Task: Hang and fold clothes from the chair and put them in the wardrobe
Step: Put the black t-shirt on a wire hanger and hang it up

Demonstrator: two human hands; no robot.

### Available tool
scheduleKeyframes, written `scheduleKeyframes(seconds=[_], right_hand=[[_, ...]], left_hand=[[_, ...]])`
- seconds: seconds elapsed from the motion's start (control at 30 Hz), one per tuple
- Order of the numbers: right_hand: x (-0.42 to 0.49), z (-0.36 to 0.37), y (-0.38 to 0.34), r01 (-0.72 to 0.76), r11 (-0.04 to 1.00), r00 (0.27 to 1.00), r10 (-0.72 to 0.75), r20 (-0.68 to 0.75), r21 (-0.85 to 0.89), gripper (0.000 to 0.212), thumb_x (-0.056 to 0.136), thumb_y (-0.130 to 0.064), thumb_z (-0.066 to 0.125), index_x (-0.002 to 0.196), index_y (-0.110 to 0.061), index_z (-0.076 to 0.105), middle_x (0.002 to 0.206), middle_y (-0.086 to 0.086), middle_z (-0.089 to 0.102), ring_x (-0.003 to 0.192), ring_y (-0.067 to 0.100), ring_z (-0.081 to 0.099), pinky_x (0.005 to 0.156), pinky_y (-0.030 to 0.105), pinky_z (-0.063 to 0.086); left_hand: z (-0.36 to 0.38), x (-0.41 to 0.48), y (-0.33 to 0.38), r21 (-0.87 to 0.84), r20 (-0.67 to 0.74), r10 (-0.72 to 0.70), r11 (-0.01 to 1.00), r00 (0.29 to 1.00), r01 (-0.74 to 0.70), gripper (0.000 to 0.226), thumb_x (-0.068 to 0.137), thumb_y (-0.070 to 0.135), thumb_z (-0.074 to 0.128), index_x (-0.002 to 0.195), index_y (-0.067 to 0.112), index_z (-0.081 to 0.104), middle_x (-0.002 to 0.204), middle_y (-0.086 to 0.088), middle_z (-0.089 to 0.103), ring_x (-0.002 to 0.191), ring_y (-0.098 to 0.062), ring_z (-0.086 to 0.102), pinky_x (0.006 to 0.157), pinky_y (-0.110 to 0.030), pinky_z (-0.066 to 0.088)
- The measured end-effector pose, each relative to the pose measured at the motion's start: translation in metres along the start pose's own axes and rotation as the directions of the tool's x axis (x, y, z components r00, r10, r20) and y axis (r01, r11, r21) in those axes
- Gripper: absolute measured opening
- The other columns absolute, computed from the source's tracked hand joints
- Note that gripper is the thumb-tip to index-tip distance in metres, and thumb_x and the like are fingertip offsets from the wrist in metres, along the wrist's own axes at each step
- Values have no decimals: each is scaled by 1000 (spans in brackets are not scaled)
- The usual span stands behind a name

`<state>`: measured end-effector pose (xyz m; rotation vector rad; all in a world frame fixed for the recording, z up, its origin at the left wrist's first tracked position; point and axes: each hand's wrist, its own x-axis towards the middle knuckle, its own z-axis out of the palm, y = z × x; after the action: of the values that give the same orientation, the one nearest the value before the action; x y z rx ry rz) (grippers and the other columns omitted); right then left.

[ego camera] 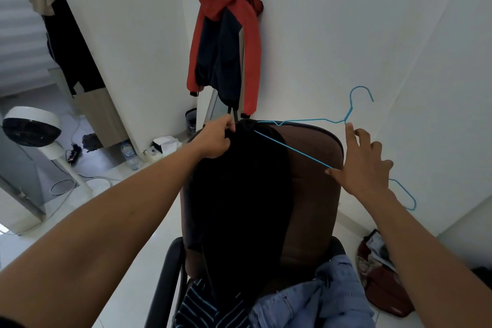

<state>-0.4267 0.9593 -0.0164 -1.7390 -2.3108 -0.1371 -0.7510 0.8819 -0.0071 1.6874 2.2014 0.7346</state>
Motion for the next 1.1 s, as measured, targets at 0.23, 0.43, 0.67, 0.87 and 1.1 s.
scheduleKeyframes(seconds=[0.23,0.43,0.67,0.87,1.1], right_hand=[[-12,-12,9,19,995,997,-12,-75,98,117,72,-48,85,157,-26,7,154,4,25,126,35,40,82,56,46],[-28,-45,8,-34,944,992,72,-102,329,125,68,-49,87,158,-24,4,158,1,21,139,34,33,95,63,44],[-63,-97,-10,66,831,977,58,-204,553,124,61,-52,90,155,-27,14,152,-4,24,138,27,37,104,54,45],[-102,-147,-26,121,662,986,7,-168,740,123,61,-44,92,156,-21,17,148,0,29,127,21,47,107,38,44],[-148,-188,-23,147,581,987,-33,-157,801,117,63,-47,91,155,-27,21,141,-9,35,110,14,53,86,29,47]], left_hand=[[-18,-18,0,-89,-60,-59,995,996,54,54,83,-10,42,125,12,68,132,-8,62,124,-23,55,108,-27,40],[-46,-48,25,-349,-187,-32,937,982,-36,52,83,-13,42,120,11,70,116,-7,69,98,-17,67,89,-26,55],[-91,-87,83,-677,-147,-37,732,988,-73,45,91,-13,55,130,9,63,96,-8,71,67,-8,69,67,-22,59],[-123,-124,131,-856,-54,54,512,997,-74,54,93,-14,40,142,5,49,107,-16,63,81,-21,71,72,-29,60],[-127,-157,154,-703,-252,199,635,947,-320,34,98,0,55,131,10,63,87,-12,69,77,-17,66,75,-27,55]])
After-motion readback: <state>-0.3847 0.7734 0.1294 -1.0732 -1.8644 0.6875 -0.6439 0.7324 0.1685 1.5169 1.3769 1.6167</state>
